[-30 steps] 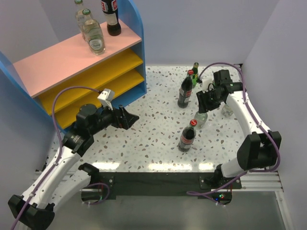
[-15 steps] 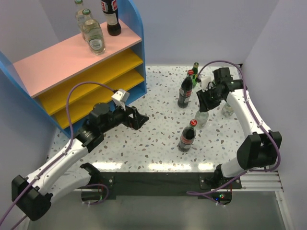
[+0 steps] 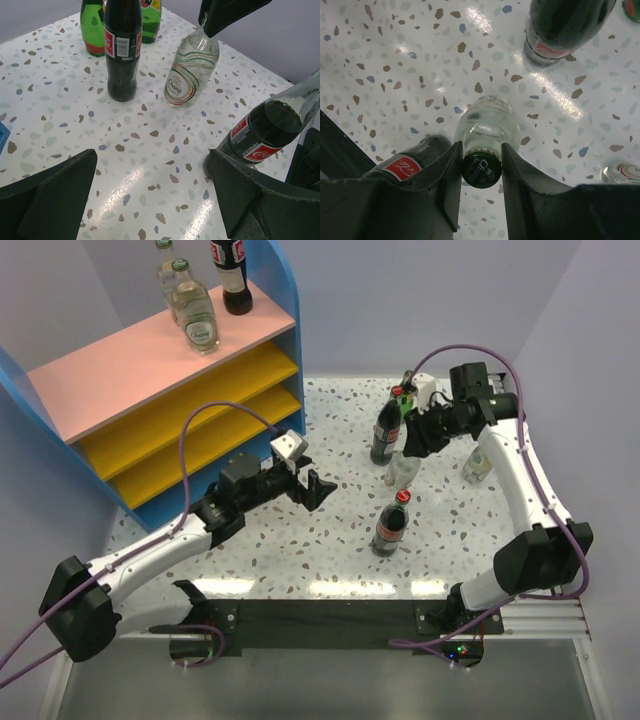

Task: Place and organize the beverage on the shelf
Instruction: Pick up the drink from the center of the board.

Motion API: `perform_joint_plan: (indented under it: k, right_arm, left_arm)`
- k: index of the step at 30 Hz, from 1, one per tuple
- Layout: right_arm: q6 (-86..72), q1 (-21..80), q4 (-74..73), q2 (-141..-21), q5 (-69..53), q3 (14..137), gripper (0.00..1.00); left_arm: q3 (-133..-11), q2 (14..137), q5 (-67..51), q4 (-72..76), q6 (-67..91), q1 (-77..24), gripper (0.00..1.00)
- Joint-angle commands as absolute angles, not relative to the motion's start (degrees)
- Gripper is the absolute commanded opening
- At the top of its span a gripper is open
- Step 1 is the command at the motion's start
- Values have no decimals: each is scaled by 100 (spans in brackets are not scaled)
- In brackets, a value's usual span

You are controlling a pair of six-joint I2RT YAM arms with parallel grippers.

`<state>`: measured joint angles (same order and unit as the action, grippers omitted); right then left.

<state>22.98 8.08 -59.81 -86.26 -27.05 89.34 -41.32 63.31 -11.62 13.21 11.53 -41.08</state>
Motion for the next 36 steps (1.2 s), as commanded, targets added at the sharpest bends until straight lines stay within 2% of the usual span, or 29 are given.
perform_joint_plan:
  k: [1,13,28,36]
  right_arm:
    - [2268,993,-5914,-8358,-3375,9615,0]
    - [2057,2003,-5994,-8718,-3428,10371,0]
    - [1661,2399,-5836,-8912,-3753,10679,0]
    - [1415,2408,-5775,-8859,-3973,10705,0]
  left_arm:
    - [-4271,6652,-1178,2179,721,-4227,100]
    - [-4720,7602,-1266,2593,431,-4394,100]
    - [-5335,8481,-1213,2821,352,-4790,100]
    - [-5502,8727,-747,2944,290,-4895,100]
